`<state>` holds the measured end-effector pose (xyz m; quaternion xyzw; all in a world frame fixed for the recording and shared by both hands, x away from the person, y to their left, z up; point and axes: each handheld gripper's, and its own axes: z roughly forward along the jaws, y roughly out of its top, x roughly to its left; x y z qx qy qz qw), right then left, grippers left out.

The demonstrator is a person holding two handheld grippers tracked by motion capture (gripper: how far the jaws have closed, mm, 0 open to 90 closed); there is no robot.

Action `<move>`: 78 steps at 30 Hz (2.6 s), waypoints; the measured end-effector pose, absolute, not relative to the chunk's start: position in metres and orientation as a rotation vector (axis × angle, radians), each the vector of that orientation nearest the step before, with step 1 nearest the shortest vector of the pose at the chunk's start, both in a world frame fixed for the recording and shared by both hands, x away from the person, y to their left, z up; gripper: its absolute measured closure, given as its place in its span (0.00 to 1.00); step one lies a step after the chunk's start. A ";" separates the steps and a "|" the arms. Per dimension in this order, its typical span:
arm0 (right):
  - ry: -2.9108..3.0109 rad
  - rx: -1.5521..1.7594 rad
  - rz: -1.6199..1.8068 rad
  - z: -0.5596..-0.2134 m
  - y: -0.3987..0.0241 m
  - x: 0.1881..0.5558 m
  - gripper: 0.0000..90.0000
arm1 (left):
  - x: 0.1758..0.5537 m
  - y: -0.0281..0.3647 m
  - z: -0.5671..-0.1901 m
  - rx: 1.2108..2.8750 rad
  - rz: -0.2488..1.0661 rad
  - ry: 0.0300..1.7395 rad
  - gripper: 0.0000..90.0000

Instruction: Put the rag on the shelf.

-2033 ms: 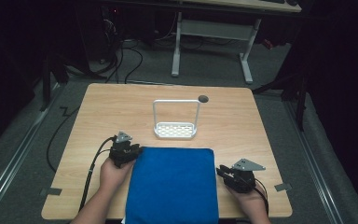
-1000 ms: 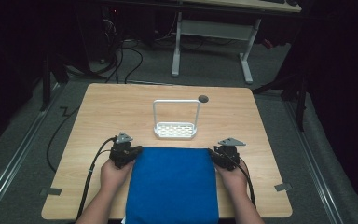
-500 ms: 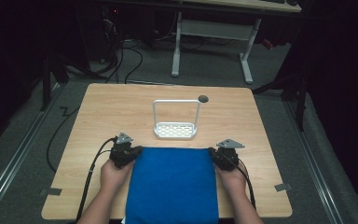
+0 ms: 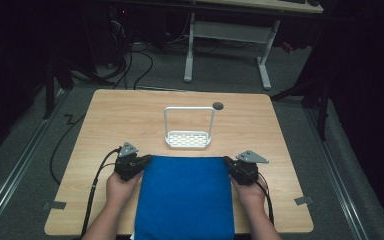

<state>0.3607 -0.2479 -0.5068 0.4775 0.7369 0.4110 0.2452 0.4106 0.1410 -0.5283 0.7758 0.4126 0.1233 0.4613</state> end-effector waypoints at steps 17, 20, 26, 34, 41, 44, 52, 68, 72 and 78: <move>1.920 1.217 1.226 -0.479 -0.252 0.342 0.98 | 0.389 0.147 -0.495 1.791 0.363 0.941 0.98; 1.898 1.199 1.252 -0.472 -0.253 0.338 0.98 | 0.386 0.148 -0.487 1.775 0.379 0.927 0.98; 1.868 1.165 1.286 -0.462 -0.253 0.332 0.98 | 0.378 0.149 -0.474 1.742 0.410 0.896 0.98; 1.815 1.130 1.320 -0.447 -0.254 0.324 0.99 | 0.369 0.149 -0.457 1.709 0.450 0.856 0.98; 1.772 1.107 1.350 -0.435 -0.257 0.318 0.99 | 0.360 0.150 -0.442 1.678 0.492 0.815 0.98; 1.757 1.092 1.364 -0.430 -0.258 0.315 0.99 | 0.356 0.150 -0.436 1.661 0.506 0.802 0.98; 1.711 1.031 1.403 -0.412 -0.255 0.304 0.99 | 0.345 0.149 -0.421 1.620 0.548 0.755 0.98; 1.616 0.932 1.466 -0.374 -0.255 0.292 0.99 | 0.330 0.144 -0.384 1.551 0.620 0.656 0.98; 1.597 0.907 1.482 -0.365 -0.253 0.293 0.99 | 0.331 0.144 -0.374 1.536 0.639 0.640 0.98; 1.594 0.888 1.494 -0.352 -0.248 0.298 0.99 | 0.335 0.148 -0.359 1.514 0.664 0.625 0.98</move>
